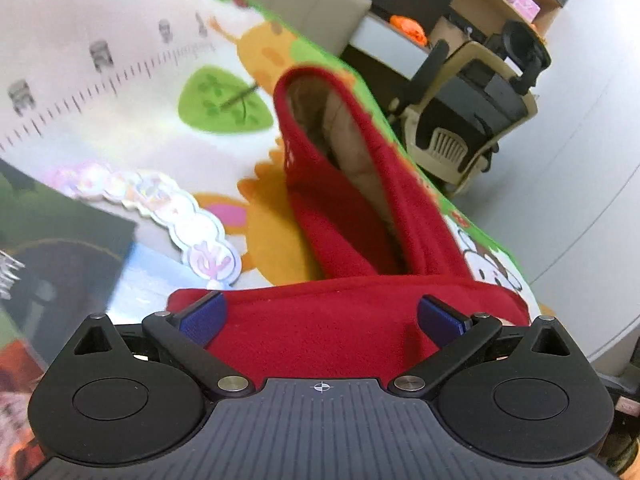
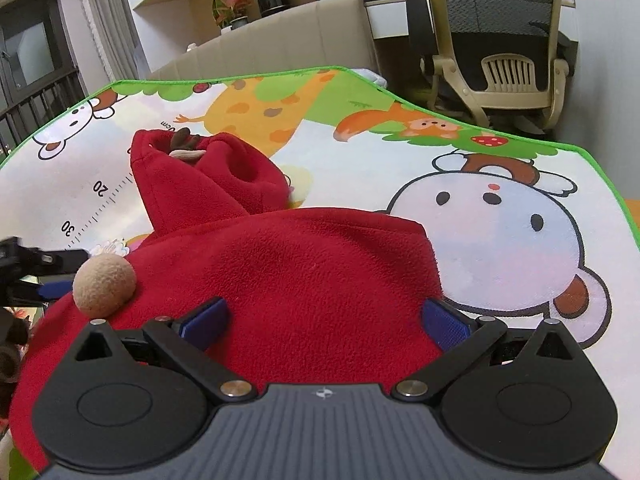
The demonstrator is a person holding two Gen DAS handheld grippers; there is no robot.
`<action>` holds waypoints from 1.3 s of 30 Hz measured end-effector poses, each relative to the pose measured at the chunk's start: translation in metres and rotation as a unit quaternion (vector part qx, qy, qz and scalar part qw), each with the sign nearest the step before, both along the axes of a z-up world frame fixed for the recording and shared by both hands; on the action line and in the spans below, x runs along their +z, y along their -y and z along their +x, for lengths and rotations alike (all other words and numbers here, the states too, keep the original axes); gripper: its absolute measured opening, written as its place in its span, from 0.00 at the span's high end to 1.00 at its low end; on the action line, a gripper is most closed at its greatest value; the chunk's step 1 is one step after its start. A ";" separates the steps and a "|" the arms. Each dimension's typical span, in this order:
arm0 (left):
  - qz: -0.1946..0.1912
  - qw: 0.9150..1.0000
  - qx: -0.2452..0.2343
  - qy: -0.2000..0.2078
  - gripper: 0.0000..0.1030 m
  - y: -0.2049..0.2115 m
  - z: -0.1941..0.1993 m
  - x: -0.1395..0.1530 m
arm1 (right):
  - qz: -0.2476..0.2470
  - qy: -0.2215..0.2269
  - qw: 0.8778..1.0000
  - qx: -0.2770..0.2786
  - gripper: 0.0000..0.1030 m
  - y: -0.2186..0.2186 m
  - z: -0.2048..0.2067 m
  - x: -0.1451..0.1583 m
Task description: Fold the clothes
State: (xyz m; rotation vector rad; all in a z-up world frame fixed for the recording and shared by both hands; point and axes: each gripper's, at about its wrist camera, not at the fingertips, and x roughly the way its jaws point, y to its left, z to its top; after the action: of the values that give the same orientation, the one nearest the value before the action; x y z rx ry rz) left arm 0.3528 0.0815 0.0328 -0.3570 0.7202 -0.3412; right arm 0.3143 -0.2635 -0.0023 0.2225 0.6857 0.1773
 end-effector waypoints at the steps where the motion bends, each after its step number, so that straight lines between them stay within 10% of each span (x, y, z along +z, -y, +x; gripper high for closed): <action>1: 0.003 1.000 -0.002 0.016 0.00 0.002 -0.009 0.009 | 0.003 -0.002 1.000 0.001 0.00 0.001 0.000 0.000; 7: -0.051 0.995 -0.074 0.042 0.00 0.017 -0.043 0.014 | 0.012 -0.008 1.000 0.012 0.00 0.005 0.002 0.000; 16: 0.013 0.995 -0.080 0.052 0.00 0.038 -0.036 -0.020 | -0.031 0.100 0.990 0.099 0.00 -0.009 -0.064 0.043; 19: 0.013 0.995 -0.078 0.056 0.00 0.038 -0.040 -0.023 | -0.055 0.055 0.989 0.125 0.00 -0.022 -0.061 0.026; 39: 0.021 0.991 -0.077 0.104 0.00 0.038 -0.056 -0.031 | -0.050 0.121 0.989 0.070 0.00 -0.032 -0.077 -0.008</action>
State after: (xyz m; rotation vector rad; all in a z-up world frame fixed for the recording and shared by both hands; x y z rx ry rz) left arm 0.2972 0.0430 0.0022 -0.2218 0.5498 -0.5006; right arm 0.2375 -0.2316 -0.0101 0.0549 0.4661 0.2990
